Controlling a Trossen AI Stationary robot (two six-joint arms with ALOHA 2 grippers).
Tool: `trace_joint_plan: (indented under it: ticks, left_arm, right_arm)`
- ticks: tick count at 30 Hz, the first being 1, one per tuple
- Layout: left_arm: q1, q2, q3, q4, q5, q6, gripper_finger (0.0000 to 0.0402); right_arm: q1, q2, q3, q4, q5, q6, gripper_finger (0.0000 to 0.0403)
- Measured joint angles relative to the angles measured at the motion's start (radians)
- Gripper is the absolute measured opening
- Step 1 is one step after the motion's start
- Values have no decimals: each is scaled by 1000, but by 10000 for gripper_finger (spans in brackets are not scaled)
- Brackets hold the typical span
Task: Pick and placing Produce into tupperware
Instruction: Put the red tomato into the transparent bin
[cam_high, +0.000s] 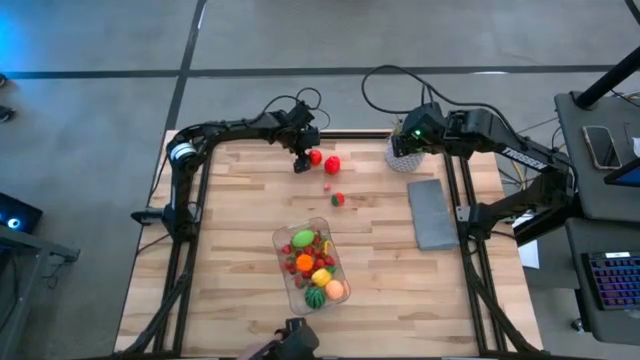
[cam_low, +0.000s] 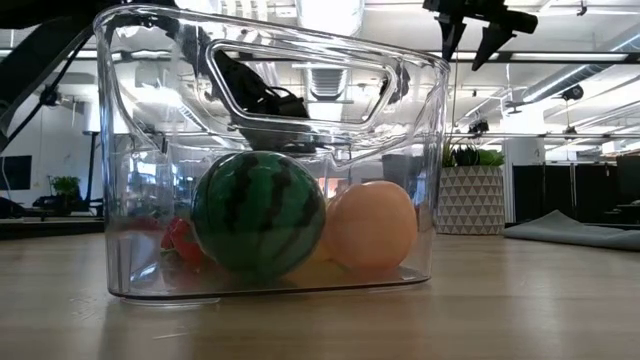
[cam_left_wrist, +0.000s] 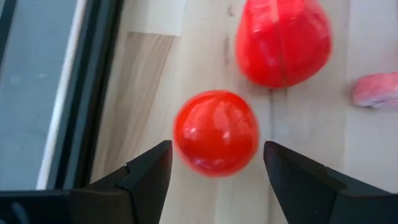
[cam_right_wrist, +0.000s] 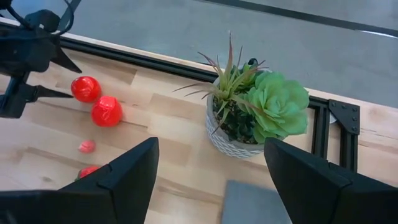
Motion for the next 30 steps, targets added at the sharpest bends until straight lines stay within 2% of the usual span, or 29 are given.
trace_joint_plan:
  ticks: [22, 30]
  left_arm:
    - [-40, 69, 35, 26, -2, -11, 239]
    - [-60, 58, 33, 45, -202, -32, 239]
  right_arm:
    - [0, 0, 0, 0, 0, 23, 286]
    - [0, 0, 0, -1, 0, 18, 286]
